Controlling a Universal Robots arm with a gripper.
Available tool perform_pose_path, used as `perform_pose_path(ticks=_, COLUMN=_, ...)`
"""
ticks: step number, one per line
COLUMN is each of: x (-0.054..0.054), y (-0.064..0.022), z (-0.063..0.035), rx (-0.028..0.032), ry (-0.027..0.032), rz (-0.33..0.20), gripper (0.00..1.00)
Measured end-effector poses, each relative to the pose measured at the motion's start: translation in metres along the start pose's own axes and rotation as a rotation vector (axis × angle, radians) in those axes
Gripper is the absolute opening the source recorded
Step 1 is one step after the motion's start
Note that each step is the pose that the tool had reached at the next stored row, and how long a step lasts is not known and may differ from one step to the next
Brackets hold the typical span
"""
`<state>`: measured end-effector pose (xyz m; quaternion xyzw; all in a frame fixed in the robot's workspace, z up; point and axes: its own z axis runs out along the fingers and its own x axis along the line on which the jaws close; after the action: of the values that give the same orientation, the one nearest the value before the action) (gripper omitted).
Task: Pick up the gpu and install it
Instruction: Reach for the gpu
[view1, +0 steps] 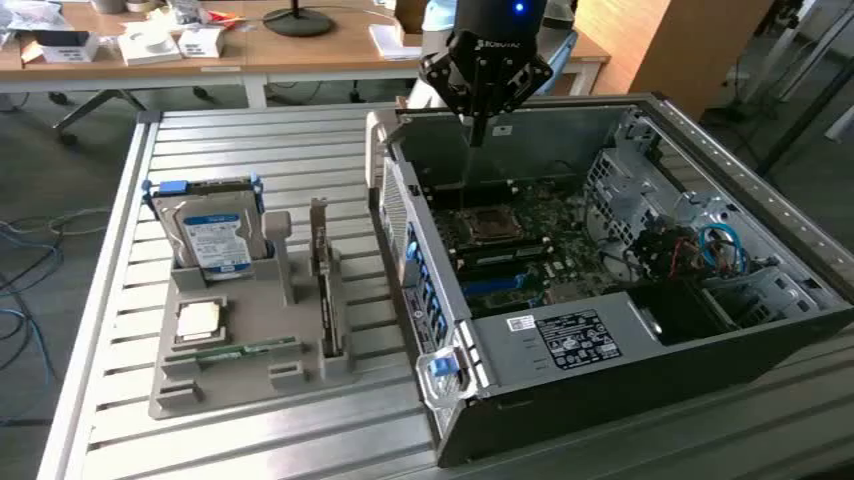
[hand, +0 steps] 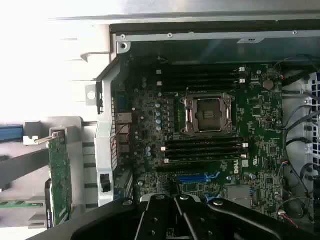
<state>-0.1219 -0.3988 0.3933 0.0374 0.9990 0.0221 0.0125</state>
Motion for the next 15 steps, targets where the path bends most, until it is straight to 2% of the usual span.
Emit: perform_pose_path(ticks=15, x=0.0026, y=-0.0002, z=0.0001, rx=-0.0001, ry=-0.0001, rz=0.000, gripper=0.11)
